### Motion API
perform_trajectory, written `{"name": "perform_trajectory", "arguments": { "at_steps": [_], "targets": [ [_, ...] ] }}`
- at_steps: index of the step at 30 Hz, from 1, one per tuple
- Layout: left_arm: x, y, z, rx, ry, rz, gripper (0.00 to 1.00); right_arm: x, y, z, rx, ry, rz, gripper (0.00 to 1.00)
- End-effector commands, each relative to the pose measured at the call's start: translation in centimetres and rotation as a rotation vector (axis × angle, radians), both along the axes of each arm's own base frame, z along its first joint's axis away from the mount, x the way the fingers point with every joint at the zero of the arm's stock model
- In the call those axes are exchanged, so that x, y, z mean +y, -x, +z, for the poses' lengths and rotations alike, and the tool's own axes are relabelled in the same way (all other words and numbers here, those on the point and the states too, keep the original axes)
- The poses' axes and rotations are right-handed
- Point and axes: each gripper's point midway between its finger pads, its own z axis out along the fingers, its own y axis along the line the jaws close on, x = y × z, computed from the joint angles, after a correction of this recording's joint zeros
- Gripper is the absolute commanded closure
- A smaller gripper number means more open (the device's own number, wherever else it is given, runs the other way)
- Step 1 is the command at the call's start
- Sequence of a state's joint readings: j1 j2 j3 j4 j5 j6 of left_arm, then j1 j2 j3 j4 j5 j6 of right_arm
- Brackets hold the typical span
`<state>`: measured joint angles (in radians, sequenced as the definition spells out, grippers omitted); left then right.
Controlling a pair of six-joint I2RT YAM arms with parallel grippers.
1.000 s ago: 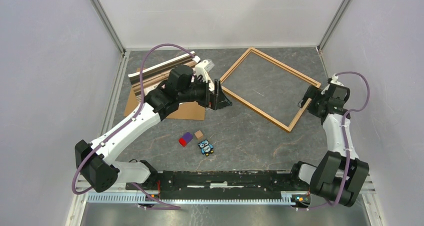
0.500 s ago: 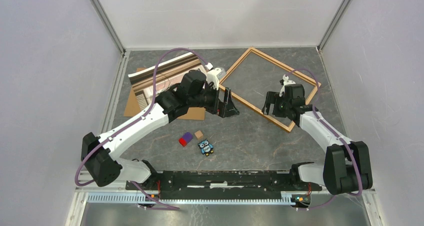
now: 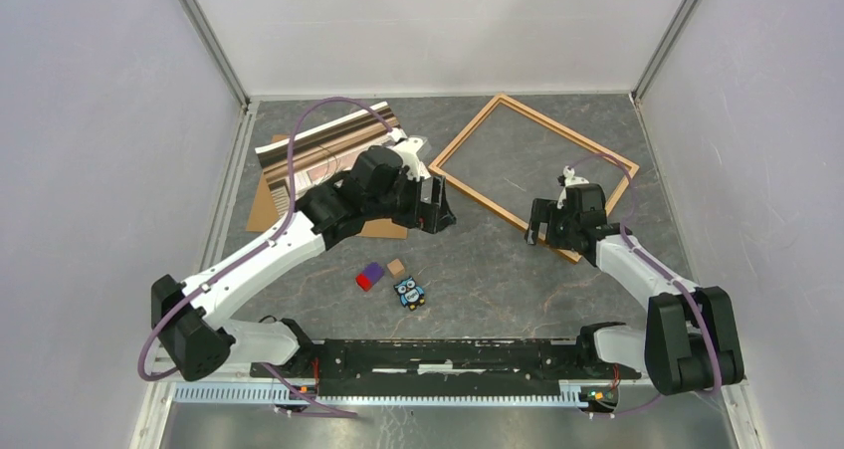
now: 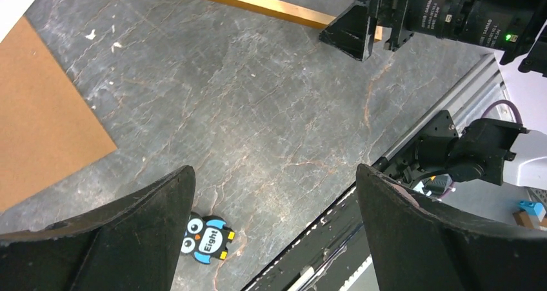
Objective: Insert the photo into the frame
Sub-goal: Move the photo frame to the center of the board.
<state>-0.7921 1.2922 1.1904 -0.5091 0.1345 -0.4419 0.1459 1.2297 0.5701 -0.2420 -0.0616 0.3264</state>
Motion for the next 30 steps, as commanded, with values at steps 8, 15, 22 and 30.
{"name": "perform_trajectory", "arguments": {
  "at_steps": [8, 15, 22, 30],
  "targets": [
    [3.2, 0.5, 0.6, -0.005, 0.003, 0.156, 0.0, -3.7, 1.4, -0.7, -0.033, 0.111, -0.191, 0.04],
    [4.0, -1.4, -0.8, -0.045, -0.173, 0.148, 0.0, -5.2, 5.6, -2.4, 0.016, 0.129, -0.3, 0.05],
    [6.1, -5.1, -1.7, -0.028, -0.182, 0.222, 0.0, -5.4, 5.7, 0.5, 0.014, 0.177, -0.226, 0.08],
    [10.1, -7.3, -2.9, 0.157, 0.073, 0.4, 0.0, 1.4, -1.1, 8.8, -0.288, 0.016, 0.084, 0.06]
  ]
}}
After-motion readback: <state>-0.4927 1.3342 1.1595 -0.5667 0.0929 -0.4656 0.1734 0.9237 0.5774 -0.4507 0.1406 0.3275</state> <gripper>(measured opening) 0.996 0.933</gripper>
